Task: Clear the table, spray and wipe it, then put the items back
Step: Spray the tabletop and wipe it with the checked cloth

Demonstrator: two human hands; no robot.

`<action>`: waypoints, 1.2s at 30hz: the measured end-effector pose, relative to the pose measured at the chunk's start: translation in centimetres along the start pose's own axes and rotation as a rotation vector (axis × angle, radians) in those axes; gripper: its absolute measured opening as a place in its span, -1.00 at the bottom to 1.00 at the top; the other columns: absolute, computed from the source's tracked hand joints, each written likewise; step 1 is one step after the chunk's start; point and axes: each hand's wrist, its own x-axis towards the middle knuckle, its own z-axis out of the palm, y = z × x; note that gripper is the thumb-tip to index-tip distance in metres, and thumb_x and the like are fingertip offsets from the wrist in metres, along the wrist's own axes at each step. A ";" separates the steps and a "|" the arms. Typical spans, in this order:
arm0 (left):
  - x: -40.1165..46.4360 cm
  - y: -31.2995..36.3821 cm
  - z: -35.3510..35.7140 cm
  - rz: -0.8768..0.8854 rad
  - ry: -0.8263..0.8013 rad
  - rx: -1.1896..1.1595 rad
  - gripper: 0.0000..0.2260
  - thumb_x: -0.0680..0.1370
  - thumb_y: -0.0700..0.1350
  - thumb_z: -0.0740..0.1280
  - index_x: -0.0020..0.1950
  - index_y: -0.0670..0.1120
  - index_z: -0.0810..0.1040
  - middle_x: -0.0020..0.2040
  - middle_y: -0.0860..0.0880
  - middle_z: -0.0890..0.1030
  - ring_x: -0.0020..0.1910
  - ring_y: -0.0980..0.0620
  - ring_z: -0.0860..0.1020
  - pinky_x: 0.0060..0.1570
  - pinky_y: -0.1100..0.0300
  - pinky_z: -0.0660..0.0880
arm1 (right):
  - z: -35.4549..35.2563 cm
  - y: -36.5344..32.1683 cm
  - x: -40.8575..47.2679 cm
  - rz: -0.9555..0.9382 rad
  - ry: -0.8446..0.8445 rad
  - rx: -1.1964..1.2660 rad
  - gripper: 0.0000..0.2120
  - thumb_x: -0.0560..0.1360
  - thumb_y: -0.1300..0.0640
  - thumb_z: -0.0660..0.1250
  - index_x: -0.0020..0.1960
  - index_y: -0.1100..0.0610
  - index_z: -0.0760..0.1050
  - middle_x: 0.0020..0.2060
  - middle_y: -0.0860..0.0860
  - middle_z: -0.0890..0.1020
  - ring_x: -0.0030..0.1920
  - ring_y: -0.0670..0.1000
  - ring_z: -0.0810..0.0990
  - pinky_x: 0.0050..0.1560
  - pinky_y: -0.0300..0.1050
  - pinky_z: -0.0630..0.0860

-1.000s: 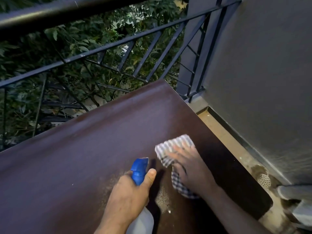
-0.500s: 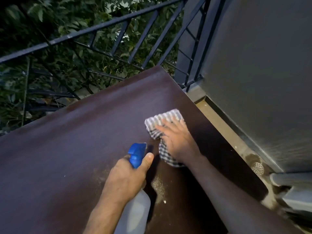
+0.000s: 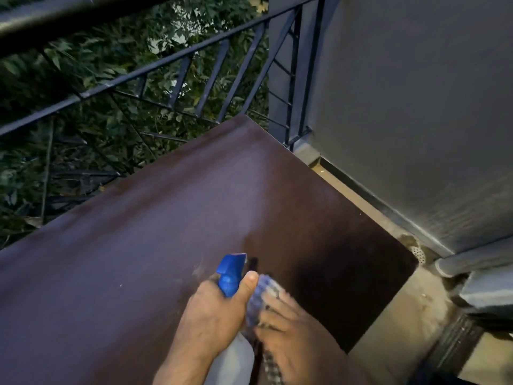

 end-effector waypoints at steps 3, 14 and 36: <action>-0.2 0.1 -0.3 0.006 -0.014 0.015 -0.49 0.48 0.37 0.28 -0.25 -0.08 0.55 -0.39 -0.03 0.69 -0.28 0.01 0.66 -0.19 0.12 0.51 | -1.4 3.2 4.1 0.123 -0.024 0.036 -0.49 0.55 0.11 0.13 0.50 0.05 0.36 0.47 -0.01 0.37 0.58 0.10 0.11 0.56 0.18 0.01; 1.1 0.7 0.1 -0.001 0.000 0.168 -0.36 0.51 0.39 0.23 -0.28 -0.18 0.65 -0.49 0.06 0.66 -0.37 0.14 0.61 -0.33 0.21 0.39 | -2.6 11.8 12.7 0.506 0.023 0.023 -0.52 0.64 0.11 0.15 0.54 -0.09 0.29 0.56 -0.04 0.27 0.59 0.08 0.10 0.57 0.12 -0.01; -6.2 -5.0 0.5 0.086 -0.163 0.198 -0.45 0.48 0.40 0.26 -0.24 -0.11 0.58 -0.38 0.00 0.72 -0.22 0.06 0.68 -0.04 0.12 0.56 | 0.7 -3.1 -0.5 0.432 0.020 -0.106 -0.46 0.55 -0.06 0.15 0.53 -0.08 0.28 0.53 -0.03 0.30 0.59 0.15 0.11 0.56 0.18 0.01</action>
